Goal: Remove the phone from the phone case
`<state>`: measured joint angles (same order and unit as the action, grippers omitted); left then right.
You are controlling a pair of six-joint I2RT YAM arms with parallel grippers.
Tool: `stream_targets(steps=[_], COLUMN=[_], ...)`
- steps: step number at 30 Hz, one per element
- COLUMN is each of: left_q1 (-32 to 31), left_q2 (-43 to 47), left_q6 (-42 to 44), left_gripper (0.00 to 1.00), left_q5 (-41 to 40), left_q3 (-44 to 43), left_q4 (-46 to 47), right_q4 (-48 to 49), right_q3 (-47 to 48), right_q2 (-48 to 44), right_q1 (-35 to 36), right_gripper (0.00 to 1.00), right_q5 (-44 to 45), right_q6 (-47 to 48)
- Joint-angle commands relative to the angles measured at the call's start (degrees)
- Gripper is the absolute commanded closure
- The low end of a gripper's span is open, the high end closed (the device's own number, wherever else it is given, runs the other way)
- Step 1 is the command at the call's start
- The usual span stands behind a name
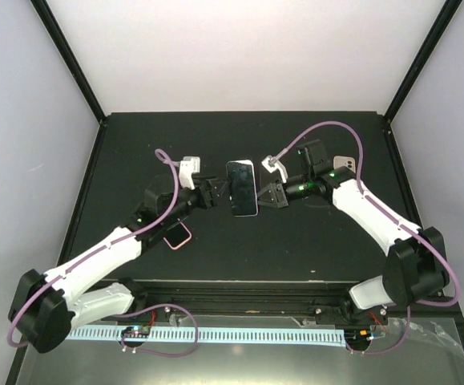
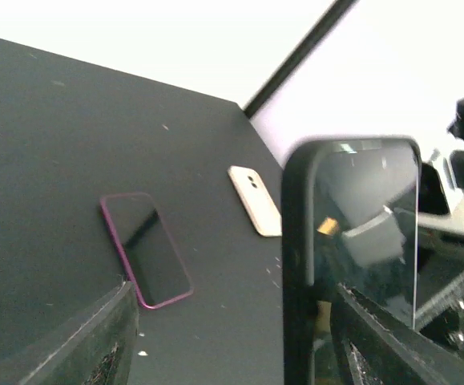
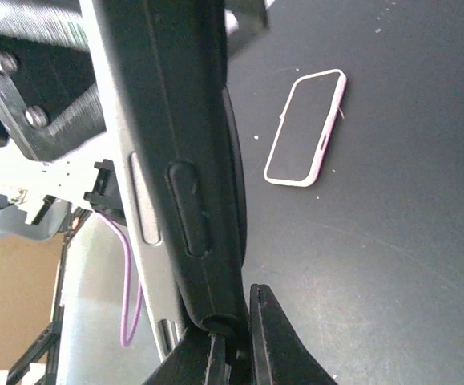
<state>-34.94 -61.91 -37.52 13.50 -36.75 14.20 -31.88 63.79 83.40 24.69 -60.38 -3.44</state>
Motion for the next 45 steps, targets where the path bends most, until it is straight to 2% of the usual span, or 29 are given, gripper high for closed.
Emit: stream_targets(steps=[1, 5, 8, 12, 14, 18, 24, 27, 35, 42, 45], left_q1=[-1.22, -4.42, -7.51, -12.49, -14.80, -19.90, -26.37, -27.75, -29.93, -31.68, -32.47], left_q2=[5.17, 8.55, 9.33, 8.93, 8.04, 2.88, -8.09, -15.61, -30.26, -38.28, -40.55], left_q6=[5.18, 6.38, 7.96, 10.15, 11.19, 12.61, 15.34, 16.08, 19.88, 22.69, 22.67], left_gripper=[0.32, 0.32, 0.33, 0.39, 0.41, 0.41, 0.39, 0.39, 0.39, 0.39, 0.37], left_q5=[-13.30, -18.41, -19.12, -19.87, -20.46, -23.08, -26.65, -26.53, -21.65, -17.24, -21.38], left_q3=[-3.03, -0.51, -0.08, -0.41, -0.70, -2.71, -5.81, -8.73, -19.47, -24.98, -25.85], left_q4=[-13.21, -15.93, -17.67, -17.71, -16.56, -15.29, -9.38, -6.62, -3.86, -2.50, -3.68], right_q4=[3.34, -2.91, -4.63, -4.21, -5.01, -9.62, -19.48, -20.96, -21.42, -21.28, -21.46], right_q3=[-2.95, -2.65, -4.98, -10.36, -12.06, -12.53, -12.60, -12.47, -10.31, -9.03, -8.29], right_q2=[-5.00, -4.85, -5.24, -10.50, -12.62, -12.14, -10.60, -7.89, -0.96, 2.09, 3.47], right_q1=[-0.10, -0.08, -0.03, -0.36, -1.08, -3.89, -13.96, -16.68, -17.81, -17.93, -17.99], right_gripper=[0.99, 0.99, 0.99, 0.99, 0.99, 0.99, 0.99, 0.99, 0.99, 0.99, 0.99], right_q5=[4.43, 9.02, 13.64, 29.72, 34.37, 33.62, 32.46, 33.79, 33.75, 32.41, 30.86], right_q6=[-2.74, -3.15, -7.60, -11.71, -13.56, -14.14, -13.85, -13.32, -13.52, -13.53, -12.70])
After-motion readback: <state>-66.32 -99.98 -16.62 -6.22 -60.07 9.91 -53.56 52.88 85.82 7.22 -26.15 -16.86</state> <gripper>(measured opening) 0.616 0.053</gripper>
